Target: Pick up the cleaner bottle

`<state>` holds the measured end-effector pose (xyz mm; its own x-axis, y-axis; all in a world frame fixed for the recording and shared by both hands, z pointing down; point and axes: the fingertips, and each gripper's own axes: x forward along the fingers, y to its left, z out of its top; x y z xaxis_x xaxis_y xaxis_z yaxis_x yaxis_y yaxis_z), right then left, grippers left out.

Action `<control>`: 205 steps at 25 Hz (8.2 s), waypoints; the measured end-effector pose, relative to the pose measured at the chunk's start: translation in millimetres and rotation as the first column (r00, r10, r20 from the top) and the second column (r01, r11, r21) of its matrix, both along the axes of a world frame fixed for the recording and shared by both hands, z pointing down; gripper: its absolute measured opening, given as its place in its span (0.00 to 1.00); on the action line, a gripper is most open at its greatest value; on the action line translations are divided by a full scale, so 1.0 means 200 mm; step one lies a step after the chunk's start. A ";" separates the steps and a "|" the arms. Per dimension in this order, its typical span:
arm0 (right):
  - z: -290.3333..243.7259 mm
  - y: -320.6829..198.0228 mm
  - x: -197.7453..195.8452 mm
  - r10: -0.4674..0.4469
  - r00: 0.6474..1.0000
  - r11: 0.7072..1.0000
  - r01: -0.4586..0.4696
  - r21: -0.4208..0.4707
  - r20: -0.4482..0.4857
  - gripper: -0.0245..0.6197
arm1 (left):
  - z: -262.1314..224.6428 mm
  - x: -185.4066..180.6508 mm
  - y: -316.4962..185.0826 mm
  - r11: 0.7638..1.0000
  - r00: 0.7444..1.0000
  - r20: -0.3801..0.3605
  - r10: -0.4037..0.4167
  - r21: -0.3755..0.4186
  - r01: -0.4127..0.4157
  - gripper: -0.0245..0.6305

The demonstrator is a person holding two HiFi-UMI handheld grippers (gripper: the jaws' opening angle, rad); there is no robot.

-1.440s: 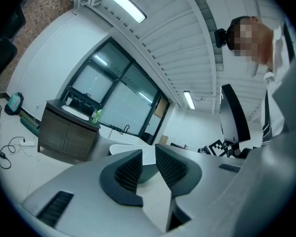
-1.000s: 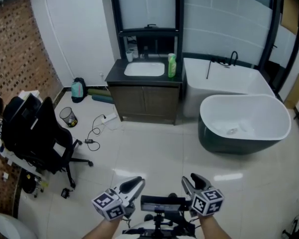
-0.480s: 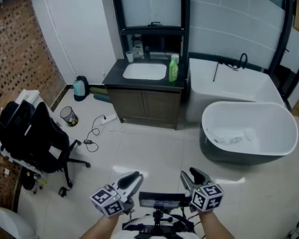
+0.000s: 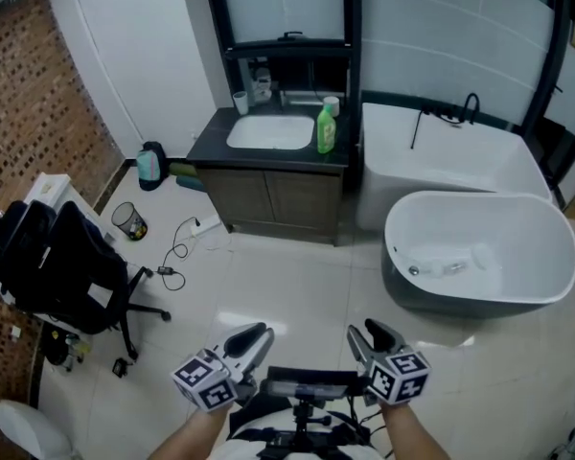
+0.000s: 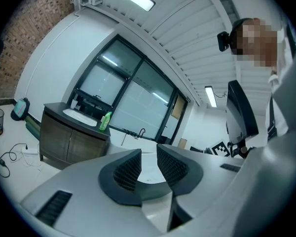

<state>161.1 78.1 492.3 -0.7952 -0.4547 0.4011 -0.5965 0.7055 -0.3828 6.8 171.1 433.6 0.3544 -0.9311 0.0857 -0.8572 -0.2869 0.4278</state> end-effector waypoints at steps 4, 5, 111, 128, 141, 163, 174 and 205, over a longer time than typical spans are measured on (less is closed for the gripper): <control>0.02 -0.06 -0.04 0.000 1.000 1.000 0.000 -0.017 -0.003 0.32 | 0.03 -0.03 -0.08 1.000 1.000 -0.005 0.007 -0.018 -0.007 0.18; 0.03 -0.08 -0.05 0.001 1.000 1.000 -0.001 -0.018 -0.005 0.32 | 0.03 -0.05 -0.10 1.000 1.000 -0.007 0.009 -0.019 -0.009 0.18; 0.00 -2.48 -1.36 0.212 0.974 0.976 -0.214 -0.026 -0.076 0.32 | 0.14 -1.44 -2.79 0.965 0.968 -0.040 0.249 -0.072 -0.251 0.18; -0.06 -2.70 -1.14 0.173 0.982 0.985 -0.173 -0.004 -0.073 0.32 | 0.23 -1.26 -3.18 0.982 0.980 0.097 0.176 -0.089 -0.168 0.27; -0.05 -2.75 -0.86 0.289 0.952 0.956 -0.292 -0.015 -0.102 0.32 | 0.38 -1.12 -3.61 0.975 0.947 0.238 0.217 -0.088 -0.202 0.48; 0.00 -2.77 -0.67 0.399 0.904 0.912 -0.409 -0.040 -0.154 0.32 | 0.51 -1.03 -4.03 0.988 0.905 0.397 0.156 -0.078 -0.136 0.46; 0.03 -2.77 -0.62 0.416 0.894 0.902 -0.429 -0.054 -0.167 0.32 | 0.60 -0.99 -4.07 0.986 0.891 0.425 0.158 -0.119 -0.119 0.46; 0.09 -2.81 -0.53 0.411 0.888 0.900 -0.431 -0.061 -0.204 0.32 | 0.78 -1.01 -4.05 0.984 0.864 0.479 0.157 -0.151 -0.095 0.33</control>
<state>54.6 -483.8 510.7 -0.4468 -0.6796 0.5818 -0.8946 0.3355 -0.2952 -195.2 -639.7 590.3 0.3525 -0.8533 0.3842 -0.9246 -0.3809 0.0023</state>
